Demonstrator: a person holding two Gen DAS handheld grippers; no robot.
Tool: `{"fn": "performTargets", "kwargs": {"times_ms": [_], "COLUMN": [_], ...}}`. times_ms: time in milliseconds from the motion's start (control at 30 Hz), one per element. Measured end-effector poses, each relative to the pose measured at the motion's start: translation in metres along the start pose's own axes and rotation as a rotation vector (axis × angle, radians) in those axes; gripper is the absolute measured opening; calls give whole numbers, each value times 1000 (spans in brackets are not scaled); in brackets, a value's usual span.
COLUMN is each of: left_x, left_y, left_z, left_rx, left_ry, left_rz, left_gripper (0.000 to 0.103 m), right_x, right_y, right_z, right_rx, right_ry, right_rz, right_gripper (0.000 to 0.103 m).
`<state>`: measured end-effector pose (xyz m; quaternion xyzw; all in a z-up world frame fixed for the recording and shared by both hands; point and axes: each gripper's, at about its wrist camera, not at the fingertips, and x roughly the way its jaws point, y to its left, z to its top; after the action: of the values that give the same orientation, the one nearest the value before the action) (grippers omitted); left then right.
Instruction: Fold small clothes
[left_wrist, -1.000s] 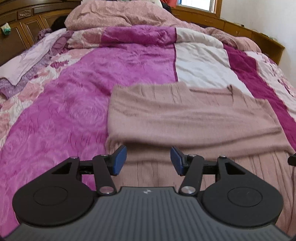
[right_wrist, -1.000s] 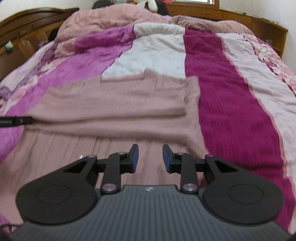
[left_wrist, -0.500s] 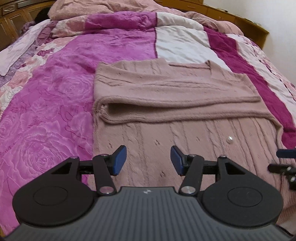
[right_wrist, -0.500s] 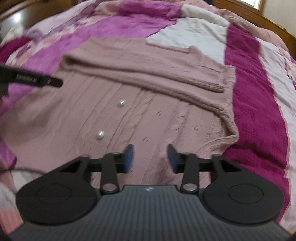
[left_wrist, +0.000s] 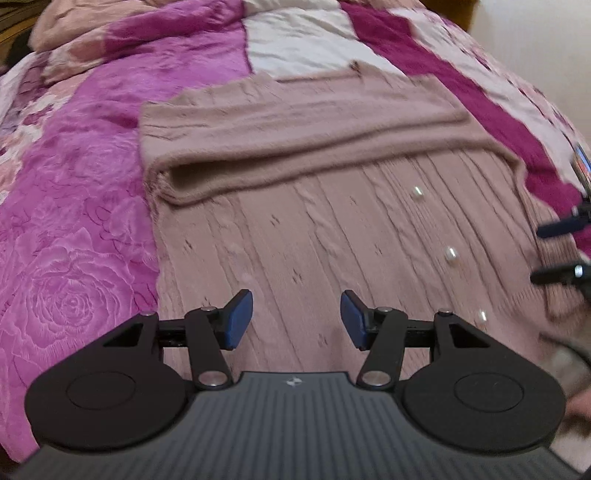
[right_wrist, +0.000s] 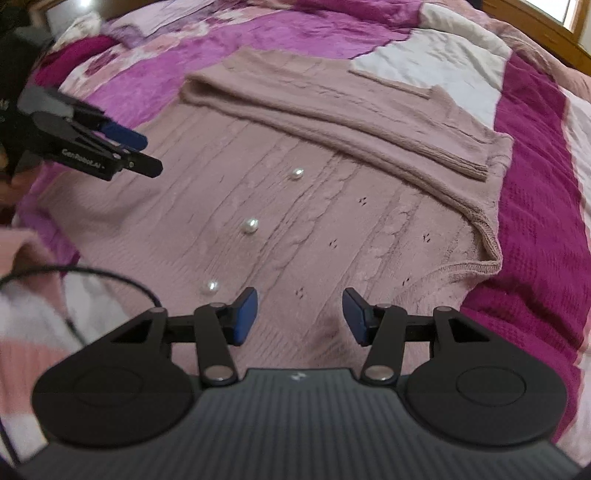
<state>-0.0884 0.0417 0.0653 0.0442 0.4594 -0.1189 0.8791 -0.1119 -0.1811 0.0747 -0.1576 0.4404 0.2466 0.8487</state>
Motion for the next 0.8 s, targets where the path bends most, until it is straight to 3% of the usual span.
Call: {"fn": "performTargets", "kwargs": {"times_ms": [167, 533, 567, 600, 633, 733, 800], "left_x": [-12, -34, -35, -38, -39, -45, -45], "left_y": [-7, -25, -26, -28, -29, -32, -33], "left_z": [-14, -28, -28, -28, -28, -29, -31], "left_rx": [9, 61, 68, 74, 78, 88, 95], "left_ry": [-5, -41, -43, -47, -48, -58, -56], "left_rz": [-26, -56, -59, -65, -69, -86, -93], "left_gripper": [61, 61, 61, 61, 61, 61, 61], "right_x": [-5, 0, 0, -1, -1, -17, -31], "right_y": [8, 8, 8, 10, 10, 6, 2], "right_z": [-10, -32, -33, -34, -34, -34, -35], "right_rx": [-69, -3, -8, -17, -22, 13, 28], "right_ry": [38, 75, 73, 67, 61, 11, -26], "right_rz": [-83, -91, -97, -107, -125, -160, -225], "right_gripper": [53, 52, 48, 32, 22, 6, 6]}}
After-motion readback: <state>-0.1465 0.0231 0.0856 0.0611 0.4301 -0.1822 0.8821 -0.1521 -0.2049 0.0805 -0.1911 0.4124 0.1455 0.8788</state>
